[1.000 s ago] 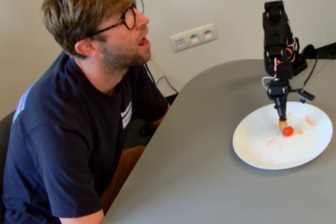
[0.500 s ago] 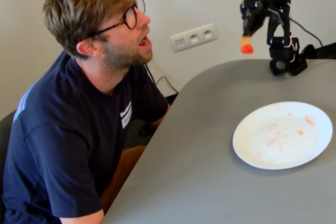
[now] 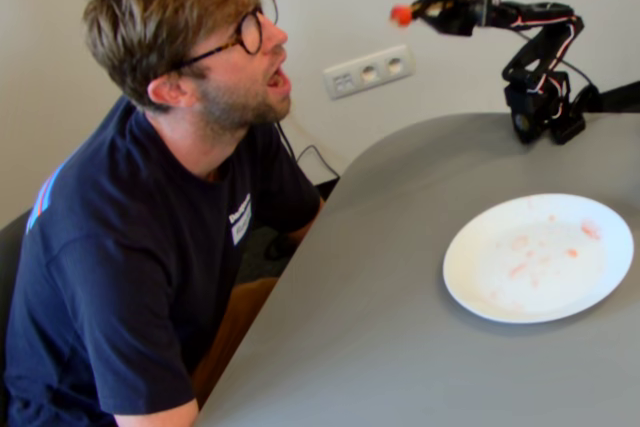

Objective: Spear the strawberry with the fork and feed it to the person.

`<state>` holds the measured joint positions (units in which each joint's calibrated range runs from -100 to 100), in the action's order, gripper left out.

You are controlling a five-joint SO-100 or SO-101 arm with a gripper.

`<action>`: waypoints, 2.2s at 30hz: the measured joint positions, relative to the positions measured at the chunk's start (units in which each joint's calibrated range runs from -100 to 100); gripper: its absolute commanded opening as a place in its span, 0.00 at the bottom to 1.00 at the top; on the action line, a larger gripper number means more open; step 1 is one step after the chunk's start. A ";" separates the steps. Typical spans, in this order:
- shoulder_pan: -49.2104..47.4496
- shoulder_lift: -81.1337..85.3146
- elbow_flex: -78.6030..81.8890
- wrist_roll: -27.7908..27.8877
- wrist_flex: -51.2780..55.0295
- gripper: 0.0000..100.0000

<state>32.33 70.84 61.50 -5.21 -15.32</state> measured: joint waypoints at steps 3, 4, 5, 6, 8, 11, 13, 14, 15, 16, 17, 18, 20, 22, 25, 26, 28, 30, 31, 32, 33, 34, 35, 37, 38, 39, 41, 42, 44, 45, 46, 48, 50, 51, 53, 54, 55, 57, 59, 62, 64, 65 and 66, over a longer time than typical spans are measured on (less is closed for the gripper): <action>0.00 -3.79 0.09 0.00 -5.66 0.01; 0.00 -5.73 -0.27 0.00 -6.44 0.01; 0.00 -11.46 -2.45 0.00 -8.07 0.01; 0.42 -15.34 -3.62 0.00 -9.35 0.01; 1.84 -22.50 -8.33 -1.09 -12.36 0.01; 6.37 -33.54 -16.58 -6.78 -13.99 0.01; 9.14 -38.77 -21.38 -9.75 -13.99 0.01; 10.57 -43.15 -25.63 -10.58 -13.99 0.01; 11.15 -44.16 -26.36 -10.74 -13.99 0.01; 11.82 -48.21 -29.35 -10.90 -14.33 0.01; 11.49 -48.71 -29.53 -10.90 -14.33 0.01; 11.40 -51.50 -32.07 -10.90 -14.41 0.01; 11.91 -54.28 -34.06 -10.90 -14.59 0.01; 11.99 -59.42 -38.41 -10.90 -14.59 0.01; 11.57 -63.55 -42.93 -10.90 -14.59 0.01; 11.57 -65.07 -44.93 -10.90 -14.59 0.01; 11.99 -67.76 -47.83 -10.95 -14.59 0.01; 12.75 -69.62 -50.91 -11.16 -14.59 0.01; 14.00 -71.55 -53.62 -12.51 -14.59 0.01; 15.18 -72.48 -54.80 -13.50 -14.59 0.01; 15.85 -73.24 -56.16 -14.34 -14.59 0.01; 17.02 -75.18 -58.33 -15.59 -14.59 0.01; 17.02 -75.35 -58.61 -15.75 -14.59 0.01; 17.11 -77.03 -60.51 -15.75 -14.67 0.01; 17.11 -77.54 -60.78 -15.75 -14.67 0.01; 17.11 -77.71 -60.78 -15.75 -14.67 0.01; 17.11 -77.29 -60.87 -15.75 -14.67 0.01; 17.11 -77.29 -60.87 -15.75 -14.67 0.01; 17.02 -73.16 -58.06 -15.75 -14.59 0.01; 17.11 -70.97 -55.71 -15.75 -14.59 0.01; 17.11 -69.36 -54.17 -15.75 -14.59 0.01; 17.69 -61.36 -45.83 -15.75 -14.59 0.01; 16.94 -55.71 -39.76 -15.75 -14.59 0.01; 16.69 -50.91 -34.24 -15.85 -14.59 0.01; 16.86 -47.87 -30.71 -15.90 -14.59 0.01; 16.60 -44.67 -26.72 -15.85 -14.59 0.01; 16.35 -40.71 -22.01 -15.85 -14.59 0.01; 15.85 -27.64 -8.97 -15.85 -14.59 0.01; 15.85 -13.23 4.08 -15.85 -14.59 0.01; 15.93 12.73 20.74 -15.85 -13.56 0.01; 12.66 23.60 26.99 -15.85 -7.81 0.01; 11.24 25.37 27.72 -15.85 -5.15 0.01; 9.39 26.63 28.08 -15.85 -1.12 0.01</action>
<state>41.72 97.47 89.58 -21.06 -16.43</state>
